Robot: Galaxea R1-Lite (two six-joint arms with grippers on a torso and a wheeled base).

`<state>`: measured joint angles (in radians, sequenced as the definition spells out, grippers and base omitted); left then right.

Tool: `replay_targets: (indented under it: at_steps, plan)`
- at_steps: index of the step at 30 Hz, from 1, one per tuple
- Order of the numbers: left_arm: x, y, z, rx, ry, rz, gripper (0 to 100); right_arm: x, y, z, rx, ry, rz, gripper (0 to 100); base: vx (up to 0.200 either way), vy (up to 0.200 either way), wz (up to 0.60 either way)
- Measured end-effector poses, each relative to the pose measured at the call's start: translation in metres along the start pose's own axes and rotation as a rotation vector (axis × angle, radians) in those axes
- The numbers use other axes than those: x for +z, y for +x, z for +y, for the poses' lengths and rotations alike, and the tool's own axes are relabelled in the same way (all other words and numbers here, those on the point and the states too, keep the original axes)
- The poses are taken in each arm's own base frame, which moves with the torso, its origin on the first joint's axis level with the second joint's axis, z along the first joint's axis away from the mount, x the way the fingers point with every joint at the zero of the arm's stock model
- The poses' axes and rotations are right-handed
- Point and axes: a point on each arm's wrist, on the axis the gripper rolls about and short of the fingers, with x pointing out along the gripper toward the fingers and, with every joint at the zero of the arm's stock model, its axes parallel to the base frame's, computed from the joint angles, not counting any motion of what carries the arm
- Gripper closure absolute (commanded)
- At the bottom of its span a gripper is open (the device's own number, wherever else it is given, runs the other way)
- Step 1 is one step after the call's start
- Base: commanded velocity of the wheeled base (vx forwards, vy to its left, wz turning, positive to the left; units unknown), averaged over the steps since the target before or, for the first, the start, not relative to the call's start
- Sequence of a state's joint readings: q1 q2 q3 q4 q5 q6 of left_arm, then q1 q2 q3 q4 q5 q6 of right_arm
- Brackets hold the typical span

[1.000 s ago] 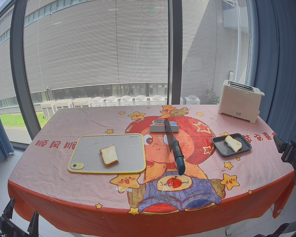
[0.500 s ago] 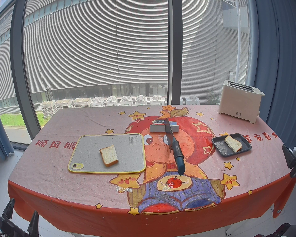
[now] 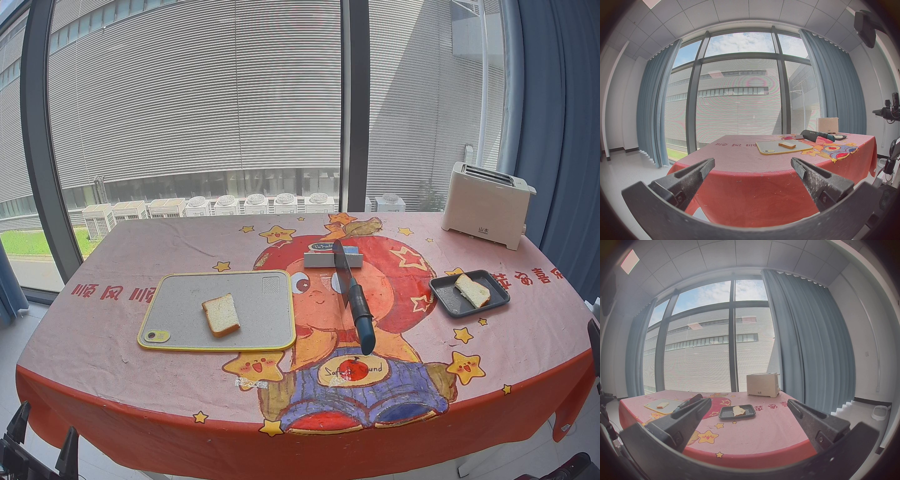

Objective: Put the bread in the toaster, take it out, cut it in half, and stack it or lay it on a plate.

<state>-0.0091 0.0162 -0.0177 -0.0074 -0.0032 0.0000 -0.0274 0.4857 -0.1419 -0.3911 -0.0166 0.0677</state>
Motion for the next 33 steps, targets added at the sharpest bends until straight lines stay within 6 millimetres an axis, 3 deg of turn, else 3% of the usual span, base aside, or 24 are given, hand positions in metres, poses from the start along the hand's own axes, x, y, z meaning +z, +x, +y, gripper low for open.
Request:
replay_targets:
  at_steps: [6,21,33]
  plan:
    - [0.000,0.000,0.000,0.000,0.000,0.000,0,-0.003,-0.013,0.000,-0.001,-0.008,-0.025,0,0.000,0.000,0.00]
    - [0.000,0.000,0.000,0.000,0.000,0.000,0,-0.036,-0.044,-0.002,-0.006,-0.008,0.041,0,0.000,0.000,0.00]
    - [0.000,0.000,0.000,0.000,0.000,0.000,0,-0.047,-0.050,-0.003,-0.002,-0.012,0.008,0,0.000,0.000,0.00]
